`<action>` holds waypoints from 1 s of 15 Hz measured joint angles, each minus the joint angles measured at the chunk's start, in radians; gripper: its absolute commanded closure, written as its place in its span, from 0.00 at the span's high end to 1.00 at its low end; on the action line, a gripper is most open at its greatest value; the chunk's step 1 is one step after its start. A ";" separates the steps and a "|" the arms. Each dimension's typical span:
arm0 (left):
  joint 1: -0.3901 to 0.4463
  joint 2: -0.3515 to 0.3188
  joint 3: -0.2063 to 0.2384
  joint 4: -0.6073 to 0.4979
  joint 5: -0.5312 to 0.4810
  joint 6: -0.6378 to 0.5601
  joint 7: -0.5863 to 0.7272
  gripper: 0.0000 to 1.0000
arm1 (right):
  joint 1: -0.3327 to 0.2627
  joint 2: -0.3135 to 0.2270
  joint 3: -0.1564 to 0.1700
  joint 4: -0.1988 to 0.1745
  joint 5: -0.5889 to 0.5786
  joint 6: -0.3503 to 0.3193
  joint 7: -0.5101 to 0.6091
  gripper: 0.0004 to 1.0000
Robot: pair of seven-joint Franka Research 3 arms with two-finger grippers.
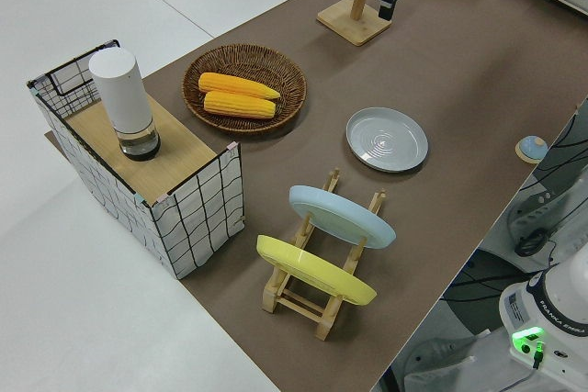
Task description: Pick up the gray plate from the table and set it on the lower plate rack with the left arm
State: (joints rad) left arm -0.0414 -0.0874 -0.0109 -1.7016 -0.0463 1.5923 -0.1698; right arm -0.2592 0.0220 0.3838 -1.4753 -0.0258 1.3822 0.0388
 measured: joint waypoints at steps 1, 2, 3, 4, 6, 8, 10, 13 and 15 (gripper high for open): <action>0.000 0.000 -0.009 -0.005 0.000 0.000 0.001 1.00 | 0.000 0.000 0.000 0.000 0.000 0.000 0.000 0.98; -0.001 0.000 -0.010 -0.006 0.000 -0.001 0.003 1.00 | 0.000 0.000 0.000 0.000 0.000 0.000 0.000 0.98; -0.001 0.001 -0.011 -0.009 0.000 -0.001 0.005 1.00 | 0.000 0.000 0.000 0.000 0.000 0.000 0.000 0.98; -0.001 0.001 -0.012 -0.011 0.000 -0.001 0.005 1.00 | 0.000 0.000 0.000 0.000 0.000 0.000 0.000 0.98; -0.001 0.003 -0.013 -0.014 0.000 -0.001 0.005 1.00 | 0.000 0.000 0.000 0.000 0.000 0.000 0.000 0.98; -0.001 0.005 -0.013 -0.014 0.000 -0.001 0.005 1.00 | 0.000 0.000 0.000 0.000 0.000 0.000 0.000 0.98; -0.001 0.006 -0.013 -0.014 0.000 -0.001 0.005 1.00 | 0.000 0.000 0.000 0.000 0.000 0.000 0.000 0.98; -0.001 0.007 -0.013 -0.015 0.000 -0.001 0.005 1.00 | 0.000 0.000 0.000 0.000 0.000 0.000 0.000 0.98; -0.001 0.007 -0.013 -0.015 0.000 -0.001 0.005 0.99 | 0.000 0.000 0.000 0.000 0.000 0.000 0.000 0.98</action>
State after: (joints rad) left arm -0.0429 -0.0800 -0.0239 -1.7164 -0.0464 1.5911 -0.1643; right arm -0.2592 0.0220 0.3838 -1.4753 -0.0258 1.3822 0.0388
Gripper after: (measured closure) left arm 0.004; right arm 0.013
